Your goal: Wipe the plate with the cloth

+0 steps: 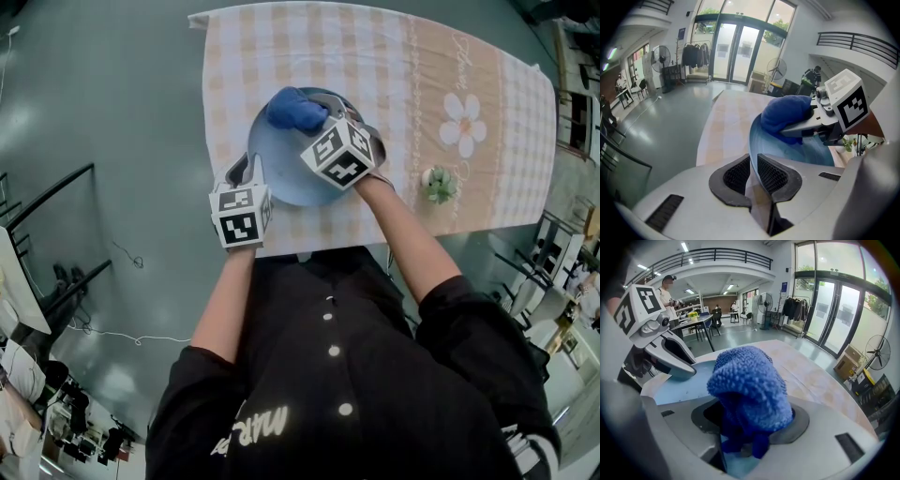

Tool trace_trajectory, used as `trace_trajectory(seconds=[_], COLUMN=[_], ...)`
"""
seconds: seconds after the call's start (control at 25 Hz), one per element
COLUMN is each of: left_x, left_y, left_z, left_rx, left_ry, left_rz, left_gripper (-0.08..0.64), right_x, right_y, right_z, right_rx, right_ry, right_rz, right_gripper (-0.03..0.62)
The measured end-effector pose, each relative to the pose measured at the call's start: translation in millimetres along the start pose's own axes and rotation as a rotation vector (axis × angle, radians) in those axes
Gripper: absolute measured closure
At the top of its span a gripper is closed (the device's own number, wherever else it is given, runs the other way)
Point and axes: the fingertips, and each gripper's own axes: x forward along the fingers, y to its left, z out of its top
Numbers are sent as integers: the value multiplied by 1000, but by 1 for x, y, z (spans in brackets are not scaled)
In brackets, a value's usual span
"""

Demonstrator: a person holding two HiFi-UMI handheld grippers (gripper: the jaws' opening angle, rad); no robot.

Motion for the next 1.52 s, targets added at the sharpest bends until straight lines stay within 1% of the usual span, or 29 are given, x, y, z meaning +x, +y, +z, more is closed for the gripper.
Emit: trace_trajectory(seconds=[0.6,0.88,1.04,1.2,1.36,1.52], left_x=[2,2,1,1,2,3], left_y=[0,0,0,-1,0,-1], left_z=[1,-1,4,2,2,1], left_rx=[-2,-7,-35,-41,-45,-41], left_ry=[5,15,-15,-1,1,12], left_rz=[16,10,-11,-26,-39,-48], left_gripper=[499,499,499,499,499,499], right_x=[-14,-22,-25,-28,-30,-34], right_y=[-15,-17,-17,-16,-17,-17], right_z=[-25,-36,-42,-46,-52,-57], right_rx=[6,-64,-102,-162,-190,-256], right_ry=[81,148,181,207,232,258], right_rz=[-56,-95,-112,-125,-132,-153], right_gripper=[362,364,367,368,368,371])
